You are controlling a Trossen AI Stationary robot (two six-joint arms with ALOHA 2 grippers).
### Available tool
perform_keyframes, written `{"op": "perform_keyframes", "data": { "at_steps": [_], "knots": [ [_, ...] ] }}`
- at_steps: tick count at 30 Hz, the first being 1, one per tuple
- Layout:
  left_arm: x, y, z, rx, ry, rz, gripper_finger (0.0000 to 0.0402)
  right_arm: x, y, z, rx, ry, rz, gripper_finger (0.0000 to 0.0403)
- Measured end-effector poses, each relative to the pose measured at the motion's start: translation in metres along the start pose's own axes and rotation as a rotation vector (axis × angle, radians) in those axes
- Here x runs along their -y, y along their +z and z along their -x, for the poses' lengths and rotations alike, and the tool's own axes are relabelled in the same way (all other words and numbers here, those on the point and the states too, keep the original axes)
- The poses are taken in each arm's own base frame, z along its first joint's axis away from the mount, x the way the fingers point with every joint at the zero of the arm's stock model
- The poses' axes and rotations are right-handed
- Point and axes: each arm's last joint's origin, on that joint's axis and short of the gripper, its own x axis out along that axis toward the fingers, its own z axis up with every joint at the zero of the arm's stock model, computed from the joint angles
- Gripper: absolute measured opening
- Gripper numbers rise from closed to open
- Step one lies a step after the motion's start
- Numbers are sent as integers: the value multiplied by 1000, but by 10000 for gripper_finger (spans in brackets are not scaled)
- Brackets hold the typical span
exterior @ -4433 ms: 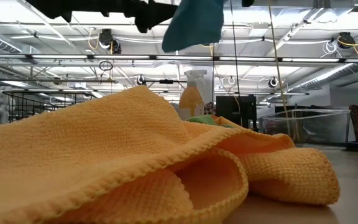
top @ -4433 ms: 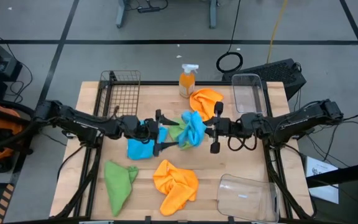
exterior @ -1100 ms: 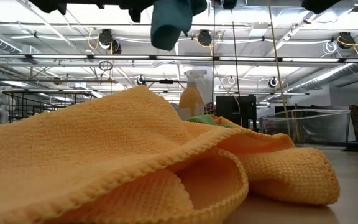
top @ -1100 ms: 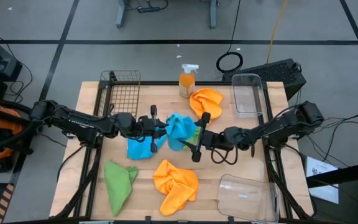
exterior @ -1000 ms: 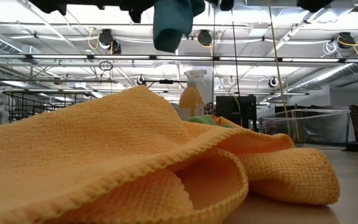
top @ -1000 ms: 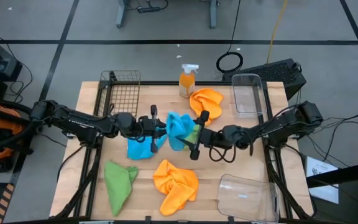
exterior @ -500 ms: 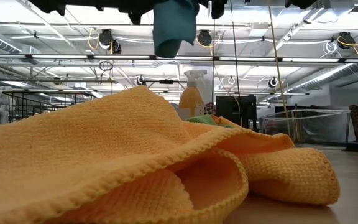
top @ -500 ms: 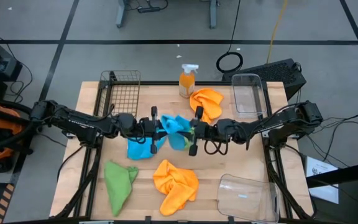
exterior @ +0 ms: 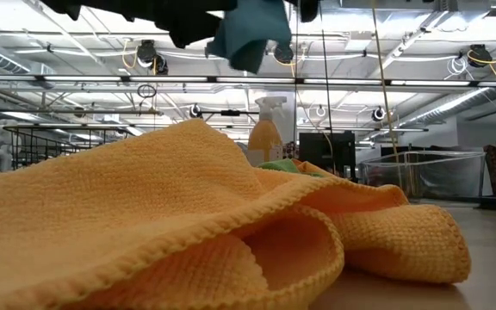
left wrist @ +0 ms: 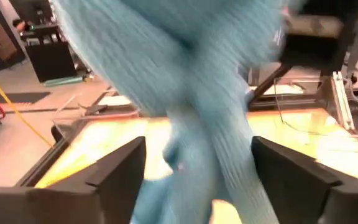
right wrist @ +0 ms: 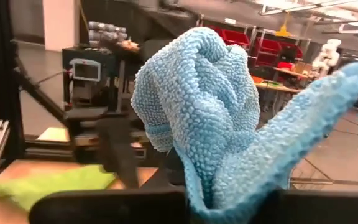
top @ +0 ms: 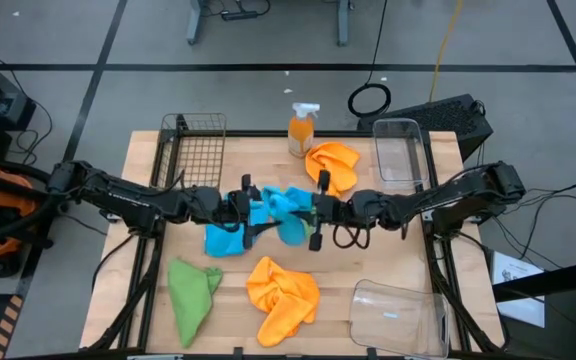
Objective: Sort microfiber towel by color & place in baskets
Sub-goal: Put the right blue microfiber towel into the top transparent bin
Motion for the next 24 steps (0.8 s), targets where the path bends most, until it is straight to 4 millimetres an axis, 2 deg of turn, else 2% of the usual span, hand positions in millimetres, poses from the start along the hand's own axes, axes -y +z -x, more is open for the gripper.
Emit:
{"op": "perform_keyframes", "data": {
  "at_steps": [3, 7, 14, 24],
  "knots": [
    [-2, 1, 5, -27, 47, 20, 320, 8, 11, 13, -37, -64, -15, 11],
    [-4, 2, 13, -65, 83, 12, 318, 19, 27, 36, -81, -121, -60, 12],
    [-3, -3, 15, -126, 83, 22, 310, 40, 38, 71, -188, -312, -47, 13],
    [-5, -6, 13, -141, 87, 19, 310, 107, 42, 114, -302, -651, -51, 13]
  ]
}}
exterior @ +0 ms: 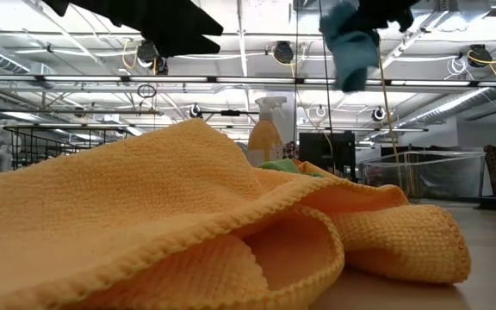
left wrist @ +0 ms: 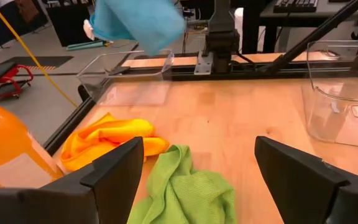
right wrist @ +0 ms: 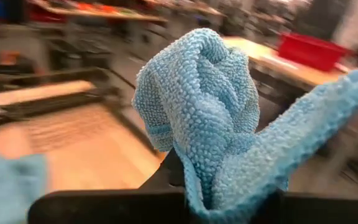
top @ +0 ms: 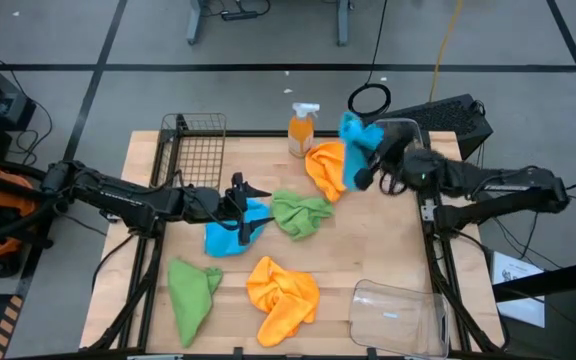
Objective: Sort microfiber towel by color & place in baskets
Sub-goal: Put the right blue microfiber towel into the top transparent bin
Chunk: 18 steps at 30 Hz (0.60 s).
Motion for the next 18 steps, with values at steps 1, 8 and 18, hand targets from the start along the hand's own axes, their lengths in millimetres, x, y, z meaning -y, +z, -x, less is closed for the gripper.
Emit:
{"op": "perform_keyframes", "data": {
  "at_steps": [1, 8, 18],
  "knots": [
    [-1, -1, 0, -6, 3, -1, 310, 8, -2, -2, -23, -37, -3, 13],
    [-6, -4, -2, -35, 21, -3, 310, 49, -27, -22, -257, -283, -63, 13],
    [-5, -4, -1, -36, 15, -4, 310, 68, -55, -48, -487, -350, -133, 13]
  ]
}}
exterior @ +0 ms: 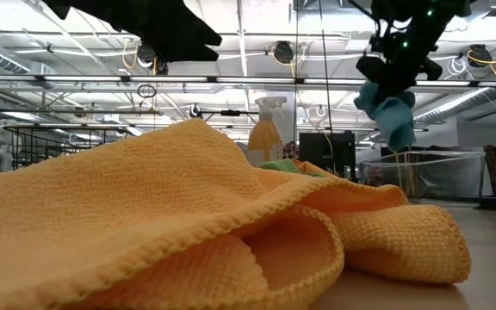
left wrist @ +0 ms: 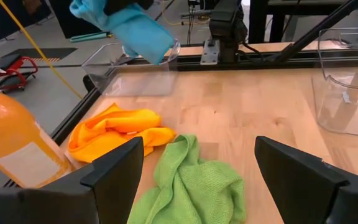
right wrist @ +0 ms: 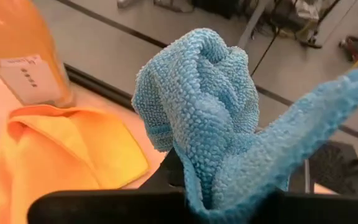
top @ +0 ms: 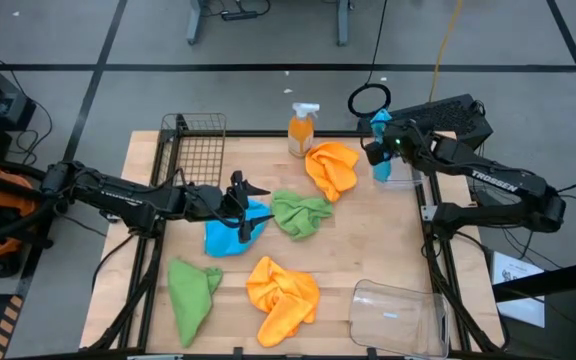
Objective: Sort microfiber towel by color & place in baskets
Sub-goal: Put the right blue microfiber towel into the top transparent bin
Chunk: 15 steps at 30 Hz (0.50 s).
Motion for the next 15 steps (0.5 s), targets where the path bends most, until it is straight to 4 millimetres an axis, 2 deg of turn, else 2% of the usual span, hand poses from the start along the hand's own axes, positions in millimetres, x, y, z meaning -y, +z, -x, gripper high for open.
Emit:
{"op": "perform_keyframes", "data": {
  "at_steps": [4, 15],
  "knots": [
    [2, -1, 1, -6, -7, -4, 310, 5, -8, -12, -23, -70, -1, 14],
    [7, -1, 2, -11, -28, -12, 310, 37, -26, -43, -103, -244, -30, 14]
  ]
}}
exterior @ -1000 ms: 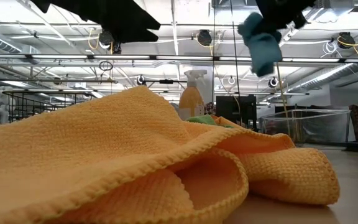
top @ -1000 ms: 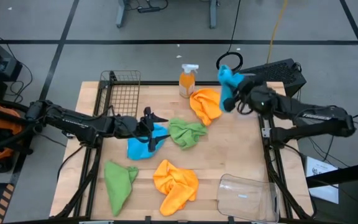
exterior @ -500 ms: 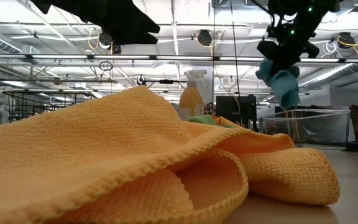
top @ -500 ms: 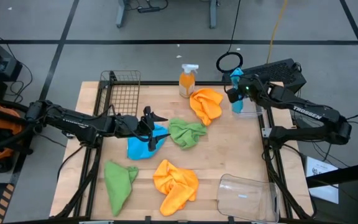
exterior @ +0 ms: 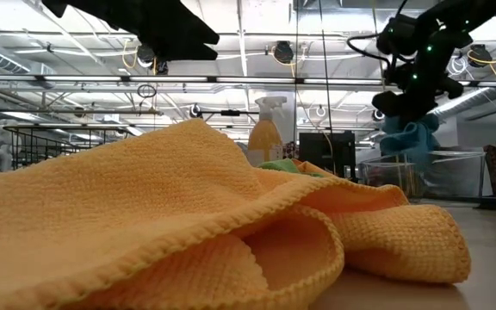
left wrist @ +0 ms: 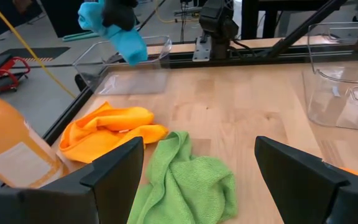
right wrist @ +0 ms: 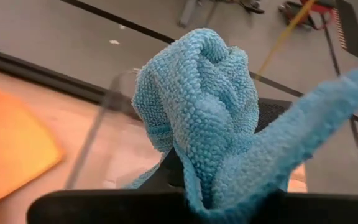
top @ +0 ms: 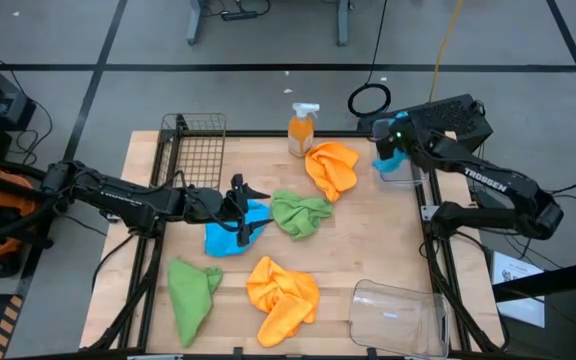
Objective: Sort microfiber towel by color & place in baskets
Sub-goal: Put the right blue microfiber towel into the top transparent bin
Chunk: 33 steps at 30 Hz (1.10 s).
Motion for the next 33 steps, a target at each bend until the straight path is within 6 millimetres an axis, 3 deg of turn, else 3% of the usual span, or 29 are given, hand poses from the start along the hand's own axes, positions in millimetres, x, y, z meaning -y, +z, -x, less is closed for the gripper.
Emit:
{"op": "perform_keyframes", "data": {
  "at_steps": [4, 13, 22, 33],
  "knots": [
    [0, 0, 0, 0, 0, 0, 310, 7, 2, -6, 0, -12, -7, 14],
    [0, 1, 0, 9, 0, 3, 310, 0, -3, -13, -75, 58, 9, 14],
    [0, 1, 0, 9, 0, 3, 310, -26, -16, -54, -264, 53, 63, 16],
    [0, 0, 0, 5, -16, 2, 310, -24, -20, -76, -334, 39, 19, 97]
  ]
}}
